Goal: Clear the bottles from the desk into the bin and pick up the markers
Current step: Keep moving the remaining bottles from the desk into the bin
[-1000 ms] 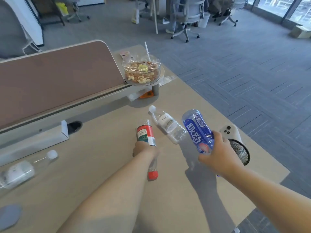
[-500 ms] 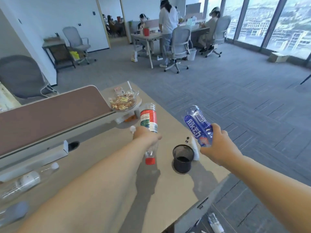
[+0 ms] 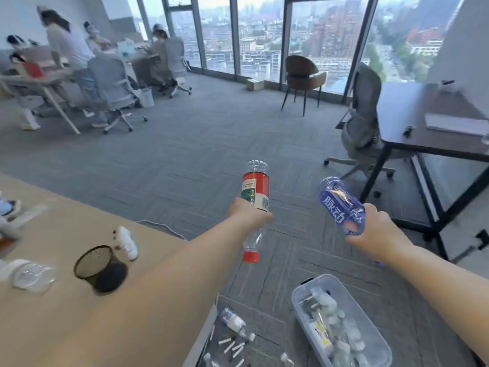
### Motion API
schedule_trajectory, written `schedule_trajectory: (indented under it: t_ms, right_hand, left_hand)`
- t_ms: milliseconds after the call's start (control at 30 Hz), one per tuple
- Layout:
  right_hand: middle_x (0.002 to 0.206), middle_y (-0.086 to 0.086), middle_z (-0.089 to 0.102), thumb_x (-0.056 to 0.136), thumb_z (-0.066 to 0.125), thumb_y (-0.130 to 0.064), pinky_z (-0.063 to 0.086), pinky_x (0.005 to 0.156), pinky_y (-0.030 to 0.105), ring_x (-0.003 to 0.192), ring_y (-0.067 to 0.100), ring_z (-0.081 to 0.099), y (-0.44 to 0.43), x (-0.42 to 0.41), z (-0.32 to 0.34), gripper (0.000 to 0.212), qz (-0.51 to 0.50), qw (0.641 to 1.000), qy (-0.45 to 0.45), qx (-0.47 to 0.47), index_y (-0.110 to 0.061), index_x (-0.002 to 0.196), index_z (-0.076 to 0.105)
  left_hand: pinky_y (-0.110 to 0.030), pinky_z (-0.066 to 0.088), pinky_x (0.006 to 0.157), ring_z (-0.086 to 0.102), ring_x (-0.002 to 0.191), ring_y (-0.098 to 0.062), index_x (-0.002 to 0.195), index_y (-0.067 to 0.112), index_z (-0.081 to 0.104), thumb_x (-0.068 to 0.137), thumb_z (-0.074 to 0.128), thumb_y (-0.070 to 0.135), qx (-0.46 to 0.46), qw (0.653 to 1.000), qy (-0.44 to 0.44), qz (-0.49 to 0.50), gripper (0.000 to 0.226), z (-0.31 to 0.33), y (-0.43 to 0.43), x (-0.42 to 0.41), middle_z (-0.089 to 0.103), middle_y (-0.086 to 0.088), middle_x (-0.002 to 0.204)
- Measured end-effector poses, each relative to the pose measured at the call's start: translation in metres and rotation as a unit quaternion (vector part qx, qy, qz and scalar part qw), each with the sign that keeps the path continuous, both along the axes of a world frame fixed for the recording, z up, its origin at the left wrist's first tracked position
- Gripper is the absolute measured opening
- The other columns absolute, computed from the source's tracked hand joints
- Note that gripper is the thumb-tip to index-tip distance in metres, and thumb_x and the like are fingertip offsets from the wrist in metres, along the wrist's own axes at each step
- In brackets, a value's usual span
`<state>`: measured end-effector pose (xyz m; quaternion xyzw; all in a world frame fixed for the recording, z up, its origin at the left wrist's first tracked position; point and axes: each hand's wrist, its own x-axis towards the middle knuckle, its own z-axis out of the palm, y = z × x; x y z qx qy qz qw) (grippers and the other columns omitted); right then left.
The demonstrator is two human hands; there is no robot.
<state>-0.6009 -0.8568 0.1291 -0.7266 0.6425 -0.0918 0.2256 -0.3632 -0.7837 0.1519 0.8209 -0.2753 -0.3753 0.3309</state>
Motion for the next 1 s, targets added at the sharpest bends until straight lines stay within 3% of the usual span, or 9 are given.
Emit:
schedule_trajectory:
  t_ms: [167,367,467,567,700,800,900,1000]
  right_hand:
    - [0.11,0.014,0.046,0.078,0.065,-0.032,0.055,0.061,0.039,0.089,0.034,0.059,0.015,-0.106,-0.054,0.057,-0.098,0.992,0.038,0.068,-0.014,0.124,0.037]
    - [0.115,0.016,0.048,0.077,0.067,-0.033,0.052,0.079,0.036,0.094,0.032,0.058,0.028,-0.161,-0.13,0.061,-0.129,0.974,0.06,0.174,-0.012,0.125,0.037]
    - [0.118,0.017,0.048,0.078,0.068,-0.034,0.052,0.082,0.037,0.099,0.033,0.058,0.016,-0.167,-0.163,0.061,-0.135,0.968,0.051,0.205,-0.009,0.124,0.038]
    - [0.12,0.018,0.049,0.081,0.066,-0.04,0.052,0.082,0.038,0.1,0.033,0.057,-0.003,-0.163,-0.194,0.062,-0.134,0.97,0.033,0.2,-0.006,0.125,0.037]
    - [0.135,0.02,0.041,0.086,0.062,-0.041,0.046,0.088,0.039,0.116,0.035,0.051,-0.019,-0.158,-0.229,0.073,-0.134,0.966,0.036,0.22,-0.004,0.139,0.029]
    - [0.135,0.021,0.042,0.091,0.055,-0.032,0.044,0.089,0.038,0.117,0.036,0.051,-0.018,-0.161,-0.248,0.059,-0.133,0.956,0.034,0.258,-0.002,0.137,0.033]
    - [0.128,0.022,0.05,0.09,0.052,-0.03,0.043,0.079,0.034,0.108,0.035,0.055,-0.012,-0.174,-0.26,0.049,-0.135,0.948,0.029,0.287,-0.002,0.129,0.041]
    - [0.13,0.019,0.051,0.091,0.052,-0.027,0.043,0.081,0.034,0.108,0.032,0.055,-0.007,-0.19,-0.261,0.047,-0.144,0.943,0.045,0.297,-0.002,0.129,0.043]
  left_hand:
    - [-0.033,0.045,0.07,0.053,0.087,-0.022,0.134,0.01,0.034,0.077,0.076,0.025,0.067,0.99,0.041,-0.116,0.072,-0.067,-0.034,-0.115,0.049,-0.004,0.105]
    - [-0.032,0.047,0.08,0.058,0.103,-0.025,0.138,0.006,0.031,0.077,0.079,0.027,0.15,0.976,0.048,-0.147,0.08,-0.137,-0.04,-0.169,0.054,-0.011,0.123]
    - [-0.033,0.048,0.082,0.056,0.099,-0.023,0.137,0.006,0.031,0.076,0.08,0.033,0.174,0.972,0.034,-0.153,0.083,-0.159,-0.046,-0.17,0.054,-0.009,0.117]
    - [-0.034,0.047,0.081,0.056,0.101,-0.024,0.136,0.007,0.031,0.073,0.082,0.038,0.196,0.97,0.032,-0.143,0.087,-0.183,-0.056,-0.161,0.054,-0.008,0.116]
    - [-0.048,0.05,0.086,0.058,0.109,-0.031,0.137,0.008,0.031,0.07,0.083,0.041,0.236,0.966,0.034,-0.098,0.091,-0.213,-0.067,-0.151,0.055,-0.013,0.122]
    - [-0.056,0.048,0.085,0.053,0.115,-0.035,0.139,0.008,0.027,0.074,0.082,0.032,0.285,0.955,0.064,-0.055,0.088,-0.234,-0.066,-0.15,0.05,-0.015,0.128]
    - [-0.058,0.049,0.084,0.055,0.109,-0.035,0.138,0.01,0.032,0.073,0.082,0.025,0.329,0.937,0.118,-0.023,0.083,-0.256,-0.057,-0.156,0.053,-0.014,0.123]
    - [-0.052,0.055,0.067,0.059,0.102,-0.034,0.135,0.012,0.037,0.071,0.081,0.025,0.353,0.921,0.164,-0.02,0.079,-0.273,-0.052,-0.172,0.056,-0.013,0.118]
